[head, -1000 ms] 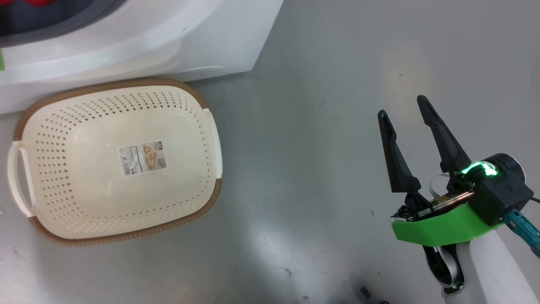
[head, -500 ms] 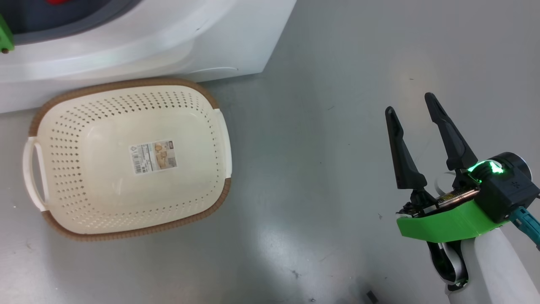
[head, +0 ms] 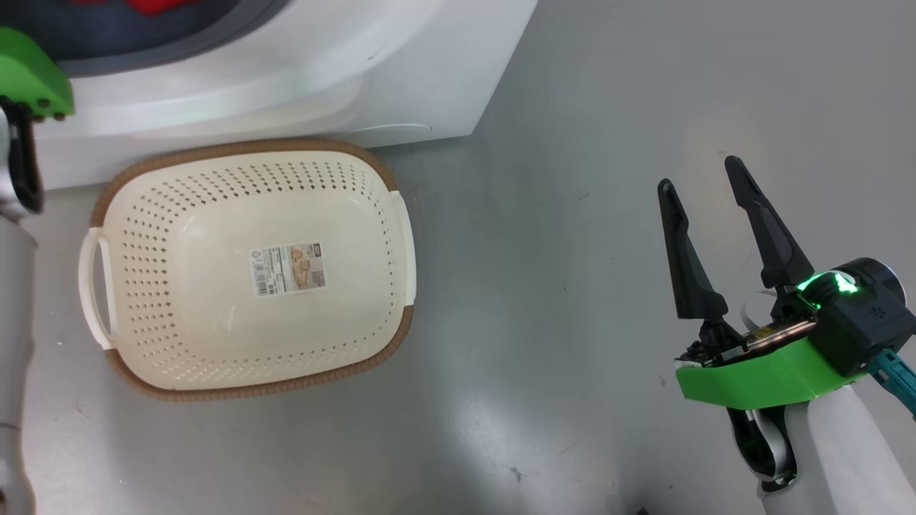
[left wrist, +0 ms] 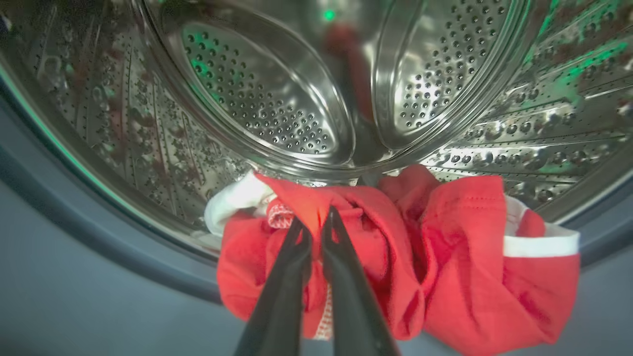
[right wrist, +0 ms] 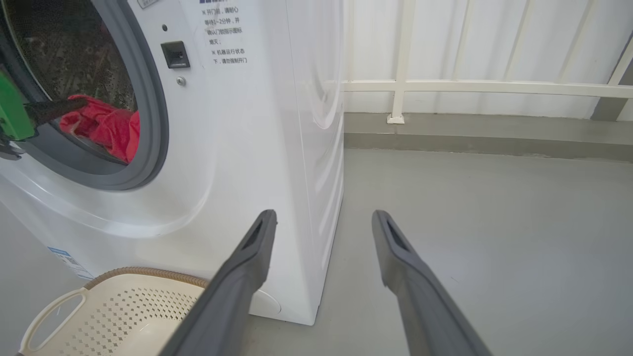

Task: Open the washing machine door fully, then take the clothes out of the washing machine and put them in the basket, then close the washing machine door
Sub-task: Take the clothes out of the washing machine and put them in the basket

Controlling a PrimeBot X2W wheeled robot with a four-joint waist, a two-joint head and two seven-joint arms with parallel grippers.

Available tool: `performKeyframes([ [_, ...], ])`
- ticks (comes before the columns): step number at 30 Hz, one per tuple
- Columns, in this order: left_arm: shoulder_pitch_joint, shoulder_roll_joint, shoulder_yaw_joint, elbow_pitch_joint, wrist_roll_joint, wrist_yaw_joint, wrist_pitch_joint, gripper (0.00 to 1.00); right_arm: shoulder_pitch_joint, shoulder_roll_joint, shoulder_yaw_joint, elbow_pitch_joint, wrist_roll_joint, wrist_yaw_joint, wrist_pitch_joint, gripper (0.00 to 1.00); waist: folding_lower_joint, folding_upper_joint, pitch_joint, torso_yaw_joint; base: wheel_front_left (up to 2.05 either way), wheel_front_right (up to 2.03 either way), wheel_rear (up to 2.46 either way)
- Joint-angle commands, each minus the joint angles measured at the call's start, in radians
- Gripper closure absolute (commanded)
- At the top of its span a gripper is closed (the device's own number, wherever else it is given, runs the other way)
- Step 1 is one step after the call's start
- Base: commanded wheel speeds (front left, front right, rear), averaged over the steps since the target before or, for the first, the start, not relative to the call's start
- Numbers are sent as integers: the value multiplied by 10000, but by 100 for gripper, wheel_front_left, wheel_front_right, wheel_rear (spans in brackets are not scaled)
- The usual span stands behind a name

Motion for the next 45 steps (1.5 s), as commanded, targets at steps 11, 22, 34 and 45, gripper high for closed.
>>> performKeyframes([
  [11,2320,274,605,-2651,-86,81,-119,100,147,-35,62,-131,-64,63,-63,0,0,0,-751,187,0,0,0],
  [22,4362,-146,609,-4505,-192,242,-88,100,585,-35,-138,-82,-129,63,-63,0,0,0,-1861,518,0,0,0],
  [34,5999,-211,379,-6958,-163,745,573,100,968,-35,-239,-127,-134,63,-63,0,0,0,-2642,733,0,0,0],
  [45,7591,-310,251,-9474,-198,1338,1235,100,1238,-35,-352,-162,-71,63,-63,0,0,0,-3112,758,0,0,0],
])
